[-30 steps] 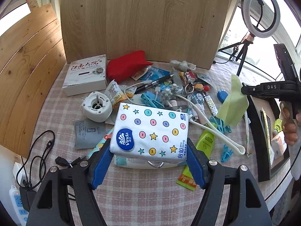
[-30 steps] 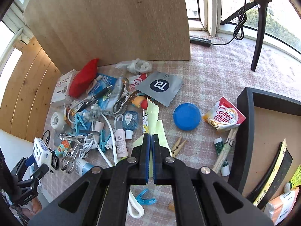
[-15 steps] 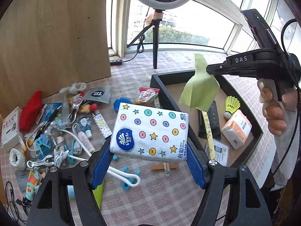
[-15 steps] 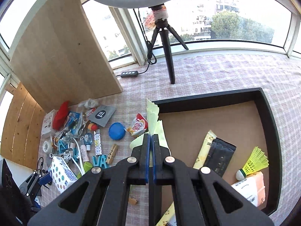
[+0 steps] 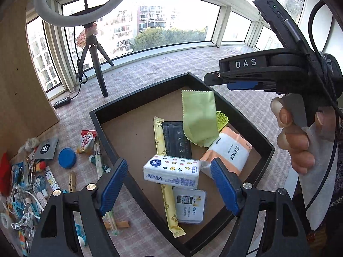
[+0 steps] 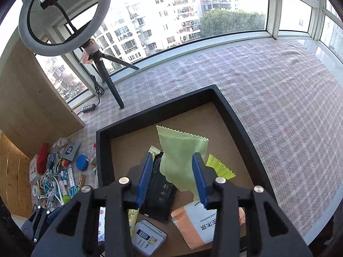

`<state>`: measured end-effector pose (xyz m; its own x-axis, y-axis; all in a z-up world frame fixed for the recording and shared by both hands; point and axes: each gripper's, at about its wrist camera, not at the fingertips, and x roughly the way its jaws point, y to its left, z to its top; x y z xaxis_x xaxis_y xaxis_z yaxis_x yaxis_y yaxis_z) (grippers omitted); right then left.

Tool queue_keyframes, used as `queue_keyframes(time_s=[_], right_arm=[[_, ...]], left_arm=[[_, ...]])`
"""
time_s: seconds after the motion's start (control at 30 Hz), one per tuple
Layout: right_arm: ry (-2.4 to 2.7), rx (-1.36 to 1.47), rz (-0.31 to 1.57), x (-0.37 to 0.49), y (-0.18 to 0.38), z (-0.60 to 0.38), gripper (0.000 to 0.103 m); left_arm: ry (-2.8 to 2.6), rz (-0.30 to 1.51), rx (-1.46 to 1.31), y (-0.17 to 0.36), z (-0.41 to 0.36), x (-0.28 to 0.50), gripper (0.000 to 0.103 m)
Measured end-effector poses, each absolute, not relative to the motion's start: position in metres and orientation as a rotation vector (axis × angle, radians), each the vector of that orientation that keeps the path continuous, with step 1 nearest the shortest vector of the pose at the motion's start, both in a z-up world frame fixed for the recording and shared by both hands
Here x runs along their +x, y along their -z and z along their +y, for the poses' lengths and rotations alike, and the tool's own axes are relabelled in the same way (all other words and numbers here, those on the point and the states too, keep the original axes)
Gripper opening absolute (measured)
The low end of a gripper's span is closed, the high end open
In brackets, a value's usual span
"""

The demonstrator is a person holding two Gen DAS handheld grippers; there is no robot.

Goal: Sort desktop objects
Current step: 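Place the green cloth and star-print tissue pack into the tray, then grasp the green hand-cream tube with the left gripper while the right grasps the blue clip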

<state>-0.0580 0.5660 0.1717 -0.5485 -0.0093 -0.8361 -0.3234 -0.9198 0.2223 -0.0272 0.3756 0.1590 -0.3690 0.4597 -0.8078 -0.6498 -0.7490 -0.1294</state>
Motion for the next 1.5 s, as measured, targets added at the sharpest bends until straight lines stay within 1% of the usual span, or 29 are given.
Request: queue_keyframes(time_s=[0.17, 0.4, 0.57, 0.77, 1.1, 1.3, 1.5], right_arm=[[-2.568, -1.371, 0.561, -0.051, -0.171, 0.568, 0.05], [-2.588, -1.416, 0.531, -0.051, -0.162, 0.551, 0.05], [-2.634, -1.453, 0.503, -0.048, -0.159, 0.529, 0.05], [-2.727, -1.51, 0.413, -0.047, -0.157, 0.488, 0.05], [-2.876, -1.657, 0.269, -0.054, -0.14, 0.407, 0.05], [-2.924, -1.783, 0.086, -0.05, -0.128, 0.36, 0.05], [-2.924, -1.892, 0.0, -0.044, -0.11, 0.327, 0.05]], left_arm=[[-2.159, 0.301, -1.167, -0.159, 0.369, -0.026, 0.078], [-2.2, 0.295, -1.17, -0.16, 0.35, -0.029, 0.078], [-2.237, 0.29, -1.194, -0.156, 0.321, -0.032, 0.078], [-2.328, 0.259, -1.263, -0.142, 0.26, -0.037, 0.078], [-2.527, 0.176, -1.419, -0.117, 0.131, -0.029, 0.078], [-2.611, 0.078, -1.531, -0.102, 0.059, -0.01, 0.077], [-2.61, 0.002, -1.595, -0.087, 0.028, 0.01, 0.077]])
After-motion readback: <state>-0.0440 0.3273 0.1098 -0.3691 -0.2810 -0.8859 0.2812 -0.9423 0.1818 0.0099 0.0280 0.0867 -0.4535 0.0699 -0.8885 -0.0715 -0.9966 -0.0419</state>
